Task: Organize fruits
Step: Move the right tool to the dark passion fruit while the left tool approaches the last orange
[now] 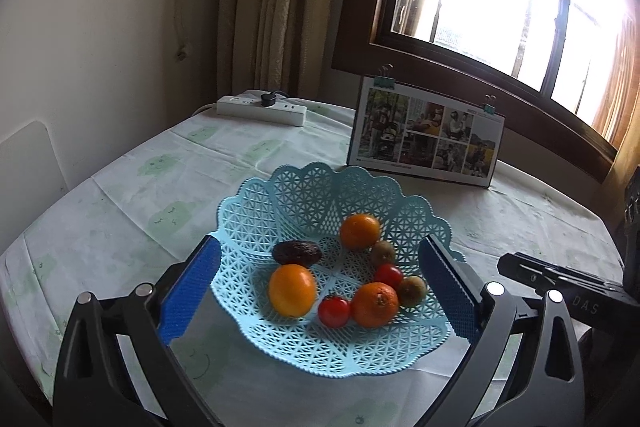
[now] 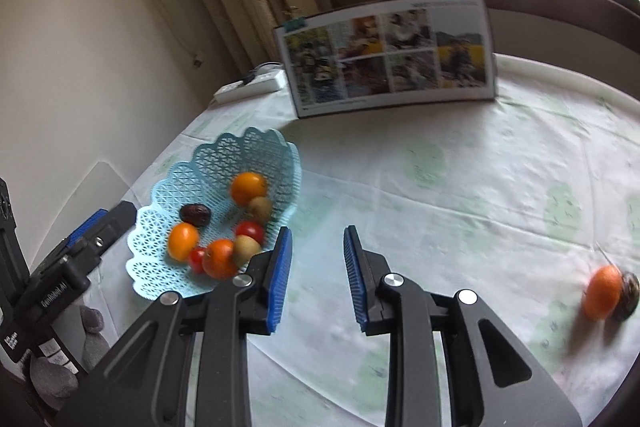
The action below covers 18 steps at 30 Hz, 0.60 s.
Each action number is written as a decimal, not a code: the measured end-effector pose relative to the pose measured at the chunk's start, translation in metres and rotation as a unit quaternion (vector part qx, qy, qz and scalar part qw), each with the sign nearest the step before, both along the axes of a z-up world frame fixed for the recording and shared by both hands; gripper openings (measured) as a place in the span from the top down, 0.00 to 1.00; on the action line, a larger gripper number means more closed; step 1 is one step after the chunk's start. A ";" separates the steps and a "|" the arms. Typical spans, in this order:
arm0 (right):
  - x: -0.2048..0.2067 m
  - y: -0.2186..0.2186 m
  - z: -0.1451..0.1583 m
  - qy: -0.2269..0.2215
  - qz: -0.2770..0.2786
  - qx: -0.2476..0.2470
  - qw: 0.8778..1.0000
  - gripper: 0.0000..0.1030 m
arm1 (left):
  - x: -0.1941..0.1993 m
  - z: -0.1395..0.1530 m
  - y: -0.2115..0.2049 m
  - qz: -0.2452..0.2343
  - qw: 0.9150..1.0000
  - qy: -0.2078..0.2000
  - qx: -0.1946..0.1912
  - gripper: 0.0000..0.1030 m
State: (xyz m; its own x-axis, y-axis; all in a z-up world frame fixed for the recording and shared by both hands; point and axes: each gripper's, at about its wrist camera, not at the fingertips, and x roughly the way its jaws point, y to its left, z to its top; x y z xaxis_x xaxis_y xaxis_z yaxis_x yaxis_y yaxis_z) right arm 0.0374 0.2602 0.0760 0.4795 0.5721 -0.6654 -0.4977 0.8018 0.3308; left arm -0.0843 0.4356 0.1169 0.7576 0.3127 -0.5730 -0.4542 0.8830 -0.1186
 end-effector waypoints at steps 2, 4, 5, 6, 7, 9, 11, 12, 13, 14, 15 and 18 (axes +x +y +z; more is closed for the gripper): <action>0.000 -0.014 -0.003 0.003 -0.013 -0.001 1.000 0.74 | 0.002 0.001 -0.005 -0.005 1.000 -0.001 0.001 0.03; 0.000 -0.034 -0.005 0.004 -0.032 -0.003 0.999 0.74 | 0.005 0.002 -0.011 -0.012 1.000 -0.002 0.002 0.03; -0.001 -0.042 -0.006 0.004 -0.039 -0.002 0.999 0.74 | 0.007 0.003 -0.015 -0.016 1.000 -0.002 0.003 0.03; -0.001 -0.055 -0.007 0.005 -0.053 -0.002 0.999 0.74 | 0.009 0.003 -0.020 -0.021 1.000 -0.002 0.002 0.03; -0.001 -0.068 -0.007 0.005 -0.068 -0.001 0.998 0.74 | 0.011 0.003 -0.023 -0.026 1.000 -0.002 0.002 0.03; -0.002 -0.091 -0.007 0.003 -0.095 0.002 0.995 0.74 | 0.015 0.003 -0.033 -0.037 0.999 0.000 0.004 0.03; -0.003 -0.116 -0.007 -0.002 -0.127 0.000 0.992 0.73 | 0.020 0.003 -0.046 -0.053 0.999 0.000 0.005 0.03; -0.005 -0.132 -0.007 -0.006 -0.147 -0.001 0.989 0.73 | 0.022 0.003 -0.052 -0.060 0.998 0.001 0.006 0.03; -0.006 -0.144 -0.008 -0.010 -0.163 -0.004 0.987 0.73 | 0.025 0.003 -0.060 -0.069 0.998 0.001 0.006 0.03; -0.007 -0.158 -0.009 -0.012 -0.180 -0.008 0.984 0.73 | 0.027 0.003 -0.067 -0.078 0.997 0.001 0.006 0.03; -0.007 -0.169 -0.011 -0.011 -0.191 -0.010 0.981 0.73 | 0.030 0.003 -0.074 -0.087 0.996 0.001 0.007 0.03; -0.004 -0.205 -0.020 0.000 -0.228 -0.020 0.974 0.73 | 0.038 0.003 -0.102 -0.120 0.993 0.005 0.014 0.03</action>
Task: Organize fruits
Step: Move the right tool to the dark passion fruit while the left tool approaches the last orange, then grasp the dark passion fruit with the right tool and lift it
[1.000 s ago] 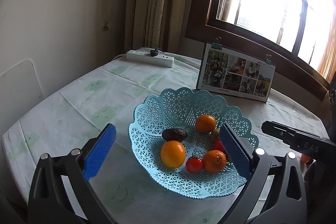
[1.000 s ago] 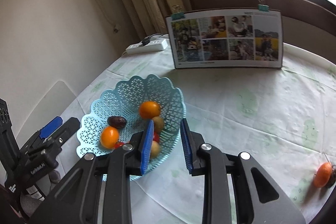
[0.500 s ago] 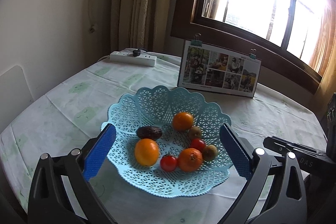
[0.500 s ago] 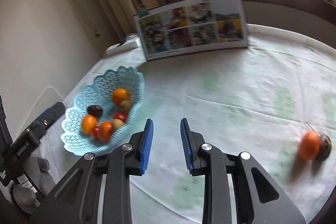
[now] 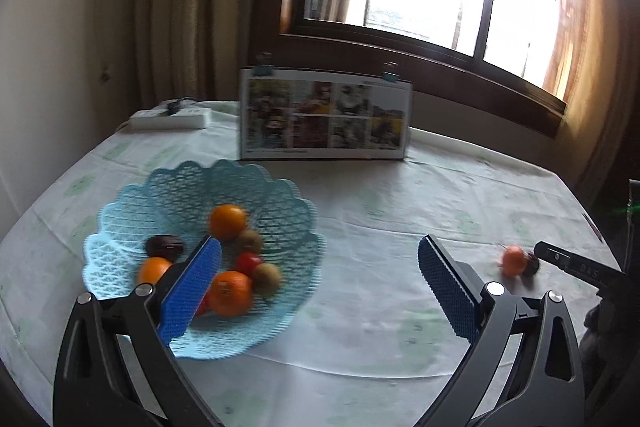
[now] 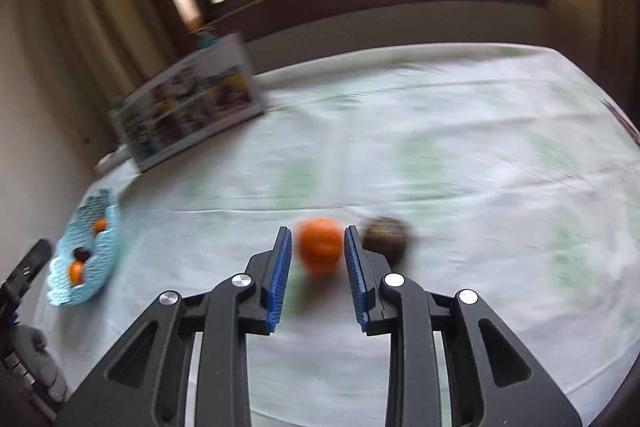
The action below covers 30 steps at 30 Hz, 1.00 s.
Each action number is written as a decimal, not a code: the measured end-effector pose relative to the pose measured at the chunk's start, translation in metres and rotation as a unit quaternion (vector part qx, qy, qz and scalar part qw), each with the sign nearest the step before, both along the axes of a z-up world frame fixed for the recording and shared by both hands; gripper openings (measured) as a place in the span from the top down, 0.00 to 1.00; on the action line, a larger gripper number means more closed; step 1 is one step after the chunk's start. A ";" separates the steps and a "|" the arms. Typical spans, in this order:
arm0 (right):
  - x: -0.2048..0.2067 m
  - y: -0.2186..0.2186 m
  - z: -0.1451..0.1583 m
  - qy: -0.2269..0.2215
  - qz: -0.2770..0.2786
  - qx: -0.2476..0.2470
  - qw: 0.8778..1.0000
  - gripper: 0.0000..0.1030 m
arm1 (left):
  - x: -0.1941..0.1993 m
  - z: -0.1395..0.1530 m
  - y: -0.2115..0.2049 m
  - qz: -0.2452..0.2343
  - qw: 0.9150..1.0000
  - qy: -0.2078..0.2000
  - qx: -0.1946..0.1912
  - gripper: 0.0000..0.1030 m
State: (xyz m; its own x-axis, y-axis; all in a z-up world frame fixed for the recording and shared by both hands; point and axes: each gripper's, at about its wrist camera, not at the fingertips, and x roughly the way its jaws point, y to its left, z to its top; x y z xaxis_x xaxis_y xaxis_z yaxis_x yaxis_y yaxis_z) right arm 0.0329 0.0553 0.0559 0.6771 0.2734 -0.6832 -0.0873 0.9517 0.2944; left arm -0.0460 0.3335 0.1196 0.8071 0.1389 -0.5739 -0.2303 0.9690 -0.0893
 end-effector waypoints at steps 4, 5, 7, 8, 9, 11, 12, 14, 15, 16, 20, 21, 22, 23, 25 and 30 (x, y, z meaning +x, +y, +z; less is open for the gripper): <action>0.003 -0.027 -0.012 0.017 -0.017 -0.006 1.000 0.73 | 0.010 -0.002 -0.040 -0.047 0.999 0.004 0.017 0.03; 0.005 -0.029 -0.014 0.021 -0.016 -0.005 1.000 0.73 | 0.012 -0.003 -0.048 -0.056 0.998 0.006 0.021 0.03; 0.009 -0.030 -0.018 0.025 -0.009 -0.003 1.000 0.73 | 0.016 -0.005 -0.064 -0.071 0.997 0.011 0.028 0.03; 0.011 -0.029 -0.019 0.026 -0.002 -0.004 1.000 0.73 | 0.017 -0.006 -0.069 -0.075 0.997 0.012 0.030 0.03; 0.013 -0.027 -0.019 0.027 0.009 -0.005 1.000 0.73 | 0.019 -0.006 -0.076 -0.081 0.996 0.014 0.032 0.03; 0.016 -0.023 -0.022 0.031 0.019 -0.009 0.999 0.73 | 0.022 -0.006 -0.082 -0.086 0.995 0.016 0.037 0.03; 0.019 -0.021 -0.024 0.034 0.024 -0.015 0.999 0.73 | 0.023 -0.006 -0.084 -0.087 0.995 0.017 0.038 0.03; 0.021 -0.018 -0.026 0.039 0.030 -0.021 0.999 0.71 | 0.026 -0.007 -0.087 -0.088 0.995 0.020 0.041 0.03; 0.024 -0.016 -0.027 0.040 0.033 -0.024 0.998 0.68 | 0.027 -0.007 -0.088 -0.088 0.995 0.021 0.042 0.03; 0.026 -0.016 -0.028 0.042 0.037 -0.024 0.998 0.57 | 0.029 -0.007 -0.090 -0.087 0.995 0.024 0.043 0.03; 0.034 -0.012 -0.028 0.038 0.044 -0.031 0.998 0.40 | 0.037 -0.010 -0.092 -0.088 0.995 0.031 0.046 0.03; 0.036 -0.012 -0.028 0.035 0.046 -0.031 0.998 0.40 | 0.040 -0.011 -0.094 -0.089 0.994 0.033 0.046 0.03; 0.037 -0.013 -0.028 0.035 0.046 -0.032 0.998 0.40 | 0.042 -0.012 -0.095 -0.091 0.994 0.035 0.047 0.03; 0.038 -0.014 -0.028 0.035 0.047 -0.032 0.998 0.40 | 0.044 -0.013 -0.096 -0.092 0.994 0.036 0.048 0.03; 0.039 -0.016 -0.029 0.038 0.049 -0.031 0.998 0.40 | 0.048 -0.014 -0.100 -0.095 0.993 0.040 0.050 0.03; 0.038 -0.021 -0.031 0.043 0.055 -0.025 0.997 0.40 | 0.061 -0.019 -0.106 -0.099 0.993 0.049 0.052 0.03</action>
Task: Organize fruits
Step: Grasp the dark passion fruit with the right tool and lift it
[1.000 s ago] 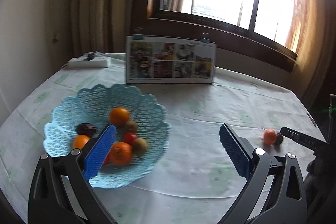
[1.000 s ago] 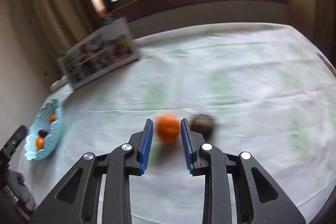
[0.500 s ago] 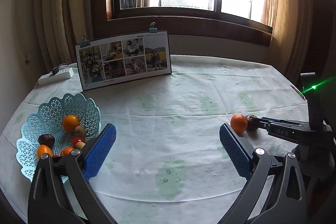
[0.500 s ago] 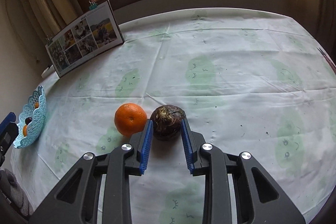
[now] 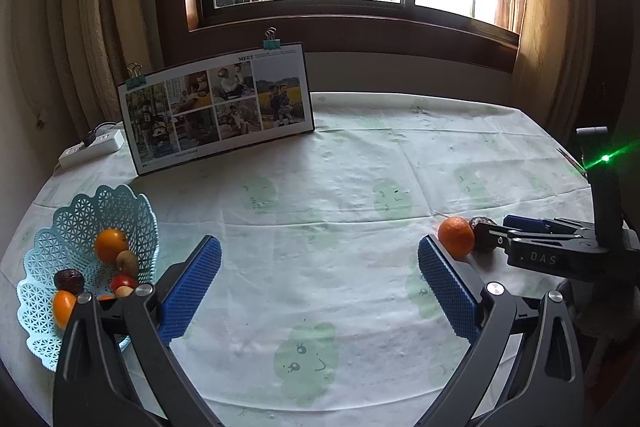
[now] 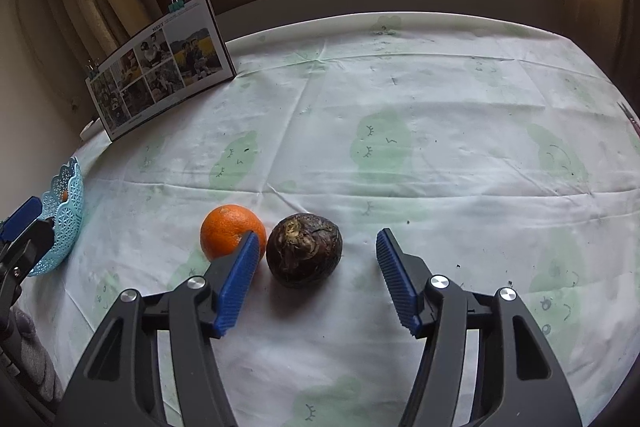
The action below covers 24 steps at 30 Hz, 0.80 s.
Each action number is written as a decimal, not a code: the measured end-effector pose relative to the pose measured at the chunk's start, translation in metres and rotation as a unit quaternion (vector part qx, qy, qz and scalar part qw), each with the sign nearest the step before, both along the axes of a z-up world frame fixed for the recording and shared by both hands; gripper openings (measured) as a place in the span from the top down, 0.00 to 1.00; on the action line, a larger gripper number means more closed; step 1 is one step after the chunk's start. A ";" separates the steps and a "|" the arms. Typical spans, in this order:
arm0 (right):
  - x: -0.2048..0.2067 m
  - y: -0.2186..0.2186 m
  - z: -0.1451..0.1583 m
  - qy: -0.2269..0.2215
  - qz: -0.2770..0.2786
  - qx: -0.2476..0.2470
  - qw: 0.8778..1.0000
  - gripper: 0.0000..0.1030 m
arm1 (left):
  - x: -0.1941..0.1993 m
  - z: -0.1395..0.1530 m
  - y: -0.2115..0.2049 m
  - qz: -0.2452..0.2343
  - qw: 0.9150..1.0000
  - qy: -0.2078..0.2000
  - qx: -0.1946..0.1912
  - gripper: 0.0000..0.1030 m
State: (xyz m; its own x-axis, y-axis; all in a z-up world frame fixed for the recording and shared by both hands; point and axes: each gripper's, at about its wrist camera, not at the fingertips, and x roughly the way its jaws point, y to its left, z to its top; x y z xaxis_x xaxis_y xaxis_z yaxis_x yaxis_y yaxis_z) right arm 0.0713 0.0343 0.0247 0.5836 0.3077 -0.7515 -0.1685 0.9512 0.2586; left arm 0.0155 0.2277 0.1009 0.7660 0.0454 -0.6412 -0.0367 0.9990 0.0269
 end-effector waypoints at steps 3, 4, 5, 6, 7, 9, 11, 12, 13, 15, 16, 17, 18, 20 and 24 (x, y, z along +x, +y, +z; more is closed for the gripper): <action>-0.002 0.004 0.002 -0.007 0.013 -0.005 1.000 0.41 | 0.008 -0.002 -0.005 -0.004 1.000 0.005 0.000 0.03; -0.002 0.005 0.003 -0.010 0.016 -0.008 1.000 0.41 | 0.010 -0.003 -0.007 -0.005 1.000 0.006 0.001 0.03; -0.002 0.006 0.003 -0.011 0.018 -0.010 1.000 0.41 | 0.012 -0.003 -0.008 -0.007 1.000 0.006 0.002 0.03; -0.002 0.006 0.003 -0.011 0.021 -0.009 1.000 0.41 | 0.014 -0.003 -0.011 -0.008 1.000 0.007 0.003 0.03; -0.001 0.005 0.003 -0.010 0.021 -0.006 1.000 0.41 | 0.017 -0.004 -0.013 -0.010 1.000 0.008 0.004 0.03; -0.001 0.001 0.002 -0.004 0.020 0.005 1.000 0.41 | 0.021 -0.006 -0.017 -0.013 1.000 0.011 0.006 0.03; -0.001 -0.002 0.000 0.002 0.021 0.012 1.000 0.42 | 0.024 -0.008 -0.020 -0.014 1.000 0.014 0.009 0.03; -0.002 -0.003 0.000 0.004 0.022 0.011 1.000 0.42 | 0.026 -0.008 -0.021 -0.014 1.000 0.015 0.009 0.03; -0.003 -0.003 -0.001 0.006 0.025 0.008 1.000 0.42 | 0.027 -0.009 -0.021 -0.015 1.000 0.017 0.009 0.03; -0.005 -0.003 -0.002 0.010 0.030 0.001 1.000 0.42 | 0.029 -0.011 -0.022 -0.014 1.000 0.019 0.011 0.03; -0.005 -0.002 -0.003 0.011 0.031 -0.002 0.999 0.42 | 0.031 -0.012 -0.022 -0.014 1.000 0.020 0.010 0.03; -0.005 -0.001 -0.003 0.011 0.031 -0.004 0.999 0.42 | 0.032 -0.013 -0.022 -0.014 1.000 0.021 0.010 0.03; -0.003 0.002 -0.003 0.011 0.032 -0.009 0.999 0.42 | 0.034 -0.013 -0.022 -0.014 1.000 0.022 0.010 0.03; -0.001 0.006 -0.003 0.008 0.036 -0.020 0.999 0.43 | 0.036 -0.015 -0.023 -0.015 1.000 0.023 0.008 0.03; 0.004 0.008 -0.003 0.007 0.039 -0.025 0.999 0.57 | 0.040 -0.018 -0.027 -0.020 0.999 0.028 0.011 0.03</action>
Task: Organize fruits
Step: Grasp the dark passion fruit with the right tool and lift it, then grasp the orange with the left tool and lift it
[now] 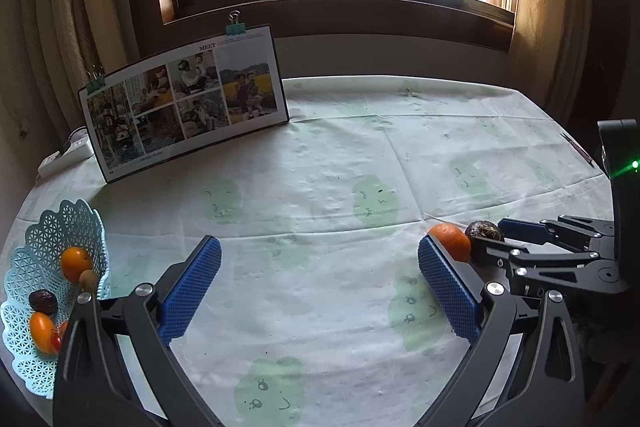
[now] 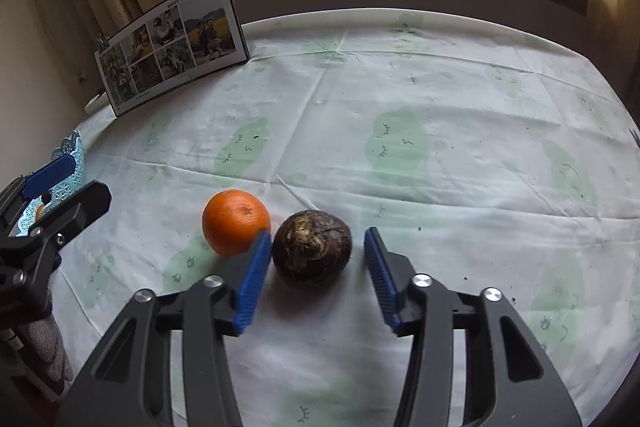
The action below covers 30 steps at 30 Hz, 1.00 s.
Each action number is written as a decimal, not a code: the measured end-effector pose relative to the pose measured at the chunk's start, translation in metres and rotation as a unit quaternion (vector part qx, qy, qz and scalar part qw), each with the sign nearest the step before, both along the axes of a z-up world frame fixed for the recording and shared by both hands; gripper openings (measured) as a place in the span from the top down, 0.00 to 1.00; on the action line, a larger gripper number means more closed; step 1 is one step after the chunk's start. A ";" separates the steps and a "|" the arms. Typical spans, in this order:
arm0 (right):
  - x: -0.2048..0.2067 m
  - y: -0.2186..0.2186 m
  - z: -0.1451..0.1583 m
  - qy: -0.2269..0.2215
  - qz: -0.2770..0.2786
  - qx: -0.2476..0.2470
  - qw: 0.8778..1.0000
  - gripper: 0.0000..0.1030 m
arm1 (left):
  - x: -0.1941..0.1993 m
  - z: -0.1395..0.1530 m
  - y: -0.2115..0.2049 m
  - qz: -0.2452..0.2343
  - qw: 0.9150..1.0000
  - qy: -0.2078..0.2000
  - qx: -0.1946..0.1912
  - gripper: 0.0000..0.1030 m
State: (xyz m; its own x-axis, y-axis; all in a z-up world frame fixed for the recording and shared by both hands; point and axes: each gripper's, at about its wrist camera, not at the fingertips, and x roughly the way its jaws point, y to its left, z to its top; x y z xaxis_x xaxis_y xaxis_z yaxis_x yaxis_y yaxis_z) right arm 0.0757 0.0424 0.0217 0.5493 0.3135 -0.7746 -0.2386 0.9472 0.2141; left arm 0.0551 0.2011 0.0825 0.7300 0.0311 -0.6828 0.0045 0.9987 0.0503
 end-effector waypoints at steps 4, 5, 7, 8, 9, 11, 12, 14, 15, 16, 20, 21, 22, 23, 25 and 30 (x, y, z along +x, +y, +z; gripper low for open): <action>-0.003 -0.002 0.000 -0.001 0.001 0.002 1.000 0.59 | 0.003 -0.005 -0.005 -0.006 1.000 0.009 0.006 0.03; -0.004 -0.004 0.000 -0.001 -0.001 0.005 1.000 0.59 | 0.004 -0.006 -0.006 -0.007 1.000 0.010 0.007 0.03; -0.008 -0.015 0.004 -0.008 -0.018 0.017 1.000 0.59 | 0.005 -0.007 -0.009 -0.012 1.000 0.011 0.009 0.03; -0.009 -0.020 0.007 -0.013 -0.027 0.021 0.999 0.59 | 0.006 -0.007 -0.011 -0.016 1.000 0.012 0.008 0.03; -0.010 -0.029 0.010 -0.020 -0.042 0.024 0.999 0.59 | 0.007 -0.007 -0.013 -0.021 1.000 0.014 0.005 0.03; -0.010 -0.041 0.013 -0.027 -0.063 0.031 0.997 0.59 | 0.009 -0.008 -0.021 -0.034 0.999 0.017 0.003 0.03; -0.009 -0.048 0.014 -0.026 -0.074 0.040 0.996 0.59 | 0.011 -0.008 -0.025 -0.040 0.999 0.018 0.004 0.03; -0.007 -0.057 0.012 -0.023 -0.086 0.049 0.995 0.59 | 0.014 -0.012 -0.038 -0.059 0.998 0.024 0.008 0.03; -0.006 -0.060 0.011 -0.019 -0.090 0.052 0.994 0.59 | 0.015 -0.013 -0.043 -0.066 0.997 0.026 0.010 0.03; -0.006 -0.061 0.009 -0.018 -0.092 0.054 0.994 0.59 | 0.016 -0.015 -0.050 -0.077 0.997 0.029 0.012 0.03; -0.005 -0.063 0.007 -0.016 -0.094 0.056 0.994 0.59 | 0.024 -0.027 -0.070 -0.109 0.993 0.049 0.011 0.03; -0.005 -0.063 0.007 -0.017 -0.094 0.057 0.994 0.59 | 0.026 -0.030 -0.073 -0.114 0.992 0.056 0.008 0.04; -0.005 -0.064 0.007 -0.017 -0.095 0.057 0.994 0.59 | 0.030 -0.034 -0.075 -0.119 0.991 0.064 0.002 0.10; -0.005 -0.064 0.006 -0.017 -0.095 0.057 0.994 0.59 | 0.032 -0.037 -0.077 -0.121 0.990 0.071 -0.002 0.17; -0.005 -0.064 0.005 -0.015 -0.096 0.056 0.994 0.59 | 0.037 -0.045 -0.078 -0.122 0.989 0.087 -0.012 0.25; -0.003 -0.064 0.003 -0.013 -0.099 0.053 0.994 0.59 | 0.040 -0.054 -0.072 -0.114 0.988 0.103 -0.033 0.47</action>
